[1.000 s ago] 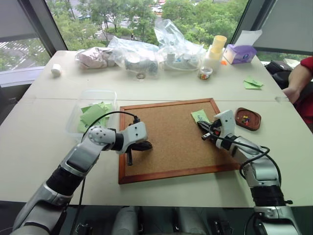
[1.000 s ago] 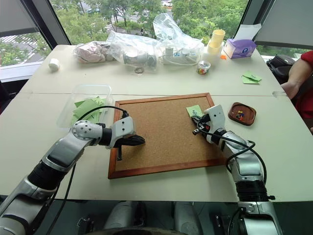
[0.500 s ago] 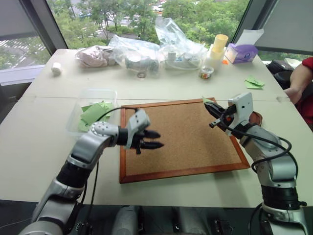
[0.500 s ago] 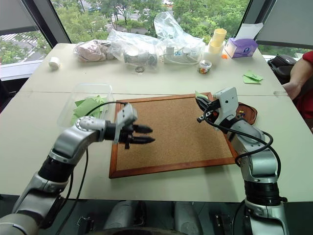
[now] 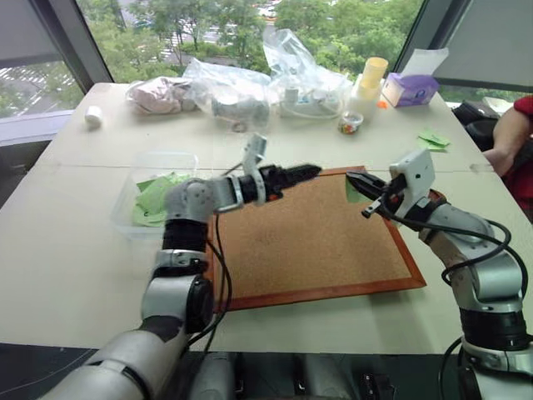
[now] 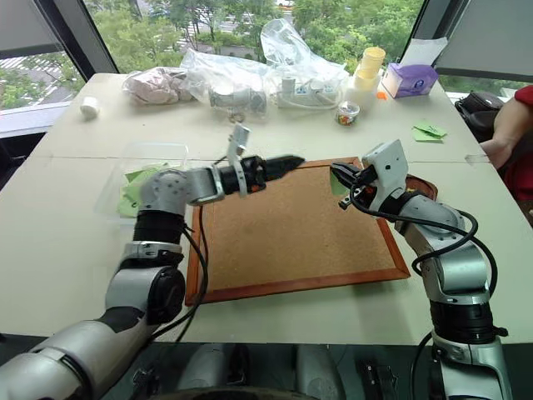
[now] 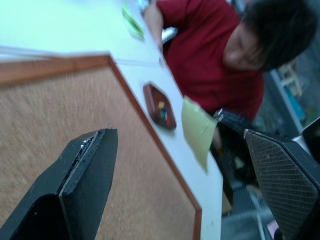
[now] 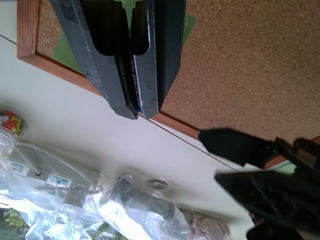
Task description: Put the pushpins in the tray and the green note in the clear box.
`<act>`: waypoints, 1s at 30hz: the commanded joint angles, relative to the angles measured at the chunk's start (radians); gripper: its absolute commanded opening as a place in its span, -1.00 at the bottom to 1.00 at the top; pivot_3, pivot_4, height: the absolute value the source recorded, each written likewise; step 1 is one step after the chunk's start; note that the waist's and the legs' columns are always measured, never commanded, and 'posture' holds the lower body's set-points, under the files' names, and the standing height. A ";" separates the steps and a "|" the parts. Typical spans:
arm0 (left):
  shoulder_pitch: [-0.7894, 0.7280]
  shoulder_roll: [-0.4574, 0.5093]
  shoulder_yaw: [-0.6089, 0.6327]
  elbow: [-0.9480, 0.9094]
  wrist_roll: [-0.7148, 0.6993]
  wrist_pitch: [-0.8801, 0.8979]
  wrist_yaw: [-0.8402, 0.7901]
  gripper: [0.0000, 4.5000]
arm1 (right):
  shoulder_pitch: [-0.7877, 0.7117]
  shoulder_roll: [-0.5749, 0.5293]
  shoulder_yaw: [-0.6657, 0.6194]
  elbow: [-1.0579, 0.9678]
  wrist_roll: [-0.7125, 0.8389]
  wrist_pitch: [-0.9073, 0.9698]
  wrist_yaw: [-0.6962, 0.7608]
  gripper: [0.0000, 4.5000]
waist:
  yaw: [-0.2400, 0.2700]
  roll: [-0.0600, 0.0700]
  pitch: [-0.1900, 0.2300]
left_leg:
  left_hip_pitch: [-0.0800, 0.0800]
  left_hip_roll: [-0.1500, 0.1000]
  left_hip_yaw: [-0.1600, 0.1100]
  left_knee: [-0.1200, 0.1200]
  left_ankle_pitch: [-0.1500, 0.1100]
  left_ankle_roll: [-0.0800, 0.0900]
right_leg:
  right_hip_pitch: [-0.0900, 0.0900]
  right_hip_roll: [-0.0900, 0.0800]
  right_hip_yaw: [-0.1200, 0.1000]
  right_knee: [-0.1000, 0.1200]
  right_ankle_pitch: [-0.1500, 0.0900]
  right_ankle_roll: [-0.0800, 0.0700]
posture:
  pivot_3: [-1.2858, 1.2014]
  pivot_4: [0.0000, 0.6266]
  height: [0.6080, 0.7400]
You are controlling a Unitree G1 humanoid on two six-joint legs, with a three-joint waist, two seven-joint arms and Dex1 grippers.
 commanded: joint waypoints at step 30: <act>-0.005 -0.178 -0.222 0.059 0.184 -0.551 -0.088 0.97 | -0.099 0.004 0.001 -0.004 0.001 0.032 -0.061 -1.00 | 0.008 0.001 0.000 | 0.000 0.002 0.000 0.001 0.001 -0.002 | -0.001 0.001 0.000 0.001 0.000 0.000 | 0.03 -0.52 0.93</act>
